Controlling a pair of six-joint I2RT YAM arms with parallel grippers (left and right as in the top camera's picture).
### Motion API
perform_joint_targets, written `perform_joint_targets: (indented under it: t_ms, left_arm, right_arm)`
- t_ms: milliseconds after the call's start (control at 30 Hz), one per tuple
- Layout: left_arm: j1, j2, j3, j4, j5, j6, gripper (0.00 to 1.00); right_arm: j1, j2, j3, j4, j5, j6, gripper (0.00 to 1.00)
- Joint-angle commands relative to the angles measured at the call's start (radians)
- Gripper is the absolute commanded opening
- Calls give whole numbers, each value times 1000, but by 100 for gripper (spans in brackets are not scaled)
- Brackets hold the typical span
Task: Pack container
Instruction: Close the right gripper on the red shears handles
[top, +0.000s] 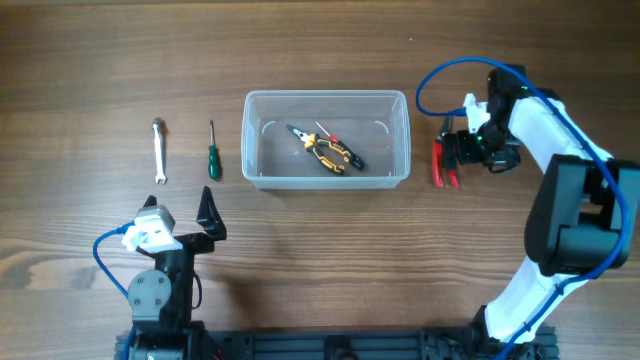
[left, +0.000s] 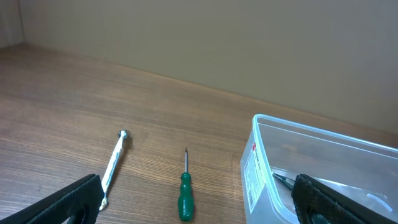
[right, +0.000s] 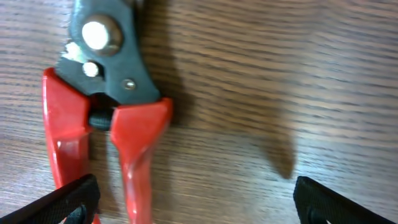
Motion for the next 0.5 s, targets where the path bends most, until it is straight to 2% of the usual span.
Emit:
perform_joint_targets:
  t_ms: [0,300,467]
  left_arm:
    - [6,-7,-7,6,5,-5,100]
    - [6,-7,-7,6,5,-5,100]
    - [6,-7,-7,6,5,-5,100]
  right_arm:
    - [12,30,-3,7,8,-13,100]
    - [12,30,-3,7,22,-14,99]
    - [12,30,-3,14,22,-13,83]
